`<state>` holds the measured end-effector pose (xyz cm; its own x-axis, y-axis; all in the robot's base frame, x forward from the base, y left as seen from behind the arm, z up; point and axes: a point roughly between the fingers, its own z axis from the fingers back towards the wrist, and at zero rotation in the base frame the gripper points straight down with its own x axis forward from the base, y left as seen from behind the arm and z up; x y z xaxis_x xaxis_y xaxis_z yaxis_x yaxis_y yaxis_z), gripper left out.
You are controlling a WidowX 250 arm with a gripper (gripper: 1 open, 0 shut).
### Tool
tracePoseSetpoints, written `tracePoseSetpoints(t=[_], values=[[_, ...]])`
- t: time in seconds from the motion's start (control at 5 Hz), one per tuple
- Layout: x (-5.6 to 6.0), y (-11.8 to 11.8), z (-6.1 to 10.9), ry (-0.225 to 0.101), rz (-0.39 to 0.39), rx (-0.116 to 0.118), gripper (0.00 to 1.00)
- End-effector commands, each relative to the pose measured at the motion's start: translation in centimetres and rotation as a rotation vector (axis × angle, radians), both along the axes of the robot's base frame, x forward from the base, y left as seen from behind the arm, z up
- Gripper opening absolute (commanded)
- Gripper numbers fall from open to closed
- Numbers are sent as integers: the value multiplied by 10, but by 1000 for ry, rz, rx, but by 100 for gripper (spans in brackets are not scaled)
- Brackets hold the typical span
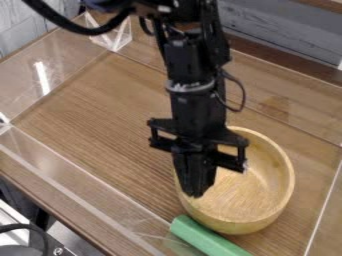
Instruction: Remove the green block from inside the brown bowl and put it on the table
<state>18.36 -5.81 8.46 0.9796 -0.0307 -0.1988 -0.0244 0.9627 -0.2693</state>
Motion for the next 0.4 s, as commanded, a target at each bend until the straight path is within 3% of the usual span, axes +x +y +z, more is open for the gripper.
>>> tracePoseSetpoints(t=[0.0, 0.2], values=[[10, 9, 34, -86, 42, 3, 0], [17, 28, 68, -126, 85, 11, 0]])
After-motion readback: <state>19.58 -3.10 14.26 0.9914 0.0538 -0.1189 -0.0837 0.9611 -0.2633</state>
